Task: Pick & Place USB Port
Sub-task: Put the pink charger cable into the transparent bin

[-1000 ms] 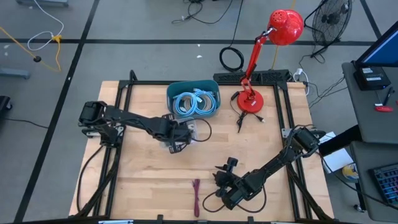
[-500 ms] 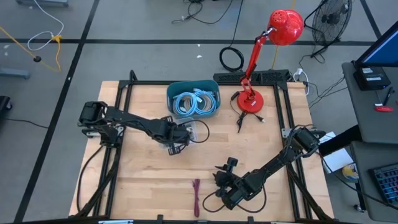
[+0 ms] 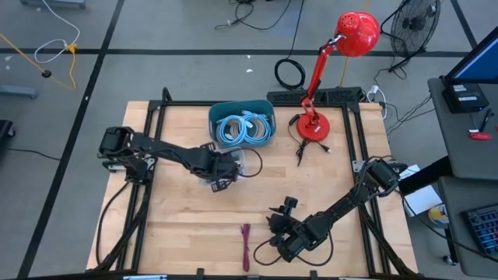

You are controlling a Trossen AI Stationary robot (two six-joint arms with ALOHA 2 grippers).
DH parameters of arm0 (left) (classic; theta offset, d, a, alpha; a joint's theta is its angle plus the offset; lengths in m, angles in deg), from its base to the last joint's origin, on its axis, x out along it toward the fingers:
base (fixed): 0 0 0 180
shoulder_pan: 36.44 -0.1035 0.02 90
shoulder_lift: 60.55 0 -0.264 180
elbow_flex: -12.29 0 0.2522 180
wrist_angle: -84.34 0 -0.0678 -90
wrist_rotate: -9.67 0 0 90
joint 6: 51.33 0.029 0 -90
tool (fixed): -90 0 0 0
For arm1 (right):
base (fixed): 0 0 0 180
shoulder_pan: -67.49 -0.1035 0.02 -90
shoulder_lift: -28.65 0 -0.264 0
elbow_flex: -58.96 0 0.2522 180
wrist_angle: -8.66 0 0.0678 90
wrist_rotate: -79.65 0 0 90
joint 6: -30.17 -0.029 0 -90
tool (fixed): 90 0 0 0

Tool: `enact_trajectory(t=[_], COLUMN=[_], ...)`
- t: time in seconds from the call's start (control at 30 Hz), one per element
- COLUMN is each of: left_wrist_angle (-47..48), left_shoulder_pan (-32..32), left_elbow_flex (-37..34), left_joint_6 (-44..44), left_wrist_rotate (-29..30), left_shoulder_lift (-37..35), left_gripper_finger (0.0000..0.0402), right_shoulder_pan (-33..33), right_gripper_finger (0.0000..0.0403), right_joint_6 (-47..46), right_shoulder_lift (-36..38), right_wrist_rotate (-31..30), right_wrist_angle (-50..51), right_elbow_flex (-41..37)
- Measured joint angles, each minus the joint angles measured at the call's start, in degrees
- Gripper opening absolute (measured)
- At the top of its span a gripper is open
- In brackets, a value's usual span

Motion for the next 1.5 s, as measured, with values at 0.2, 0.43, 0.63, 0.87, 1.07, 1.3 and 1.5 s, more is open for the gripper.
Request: enact_trajectory(t=[0.2, 0.43, 0.63, 0.87, 1.07, 1.3, 1.5], left_wrist_angle=[8.4, 10.7, 9.2, 4.1, -16.7, -21.5, -21.6], left_shoulder_pan=[0.2, 3.3, 9.0, 22.7, 32.6, 40.1, 43.5], left_elbow_flex=[8.0, 16.6, 18.1, 17.9, 16.3, 16.2, 16.2], left_joint_6=[-1.7, -3.9, -8.4, -18.7, -22.3, -25.6, -24.7], left_wrist_rotate=[0.8, -3.9, -12.1, -11.4, -12.2, -10.2, 0.1], left_shoulder_lift=[0.0, 0.0, -0.1, 0.0, 1.3, 2.4, 2.4], left_gripper_finger=[0.0168, 0.0168, 0.0168, 0.0168, 0.0168, 0.0168, 0.0168], right_shoulder_pan=[0.0, 0.0, 0.0, 0.6, 1.1, 1.0, 4.1], right_gripper_finger=[0.0155, 0.0155, 0.0155, 0.0155, 0.0155, 0.0155, 0.0155], right_joint_6=[0.0, 0.0, 0.0, 4.3, 12.7, 29.1, 38.1], right_shoulder_lift=[0.0, 0.0, 0.0, 0.0, 0.0, 0.0, 0.0], right_wrist_rotate=[0.0, 0.0, 0.1, 6.4, 10.4, 28.6, 34.9], right_wrist_angle=[0.0, 0.0, 0.0, -6.0, -14.4, -19.6, -21.0], right_elbow_flex=[0.0, 0.0, 0.0, 0.0, 0.0, 0.0, 1.2])
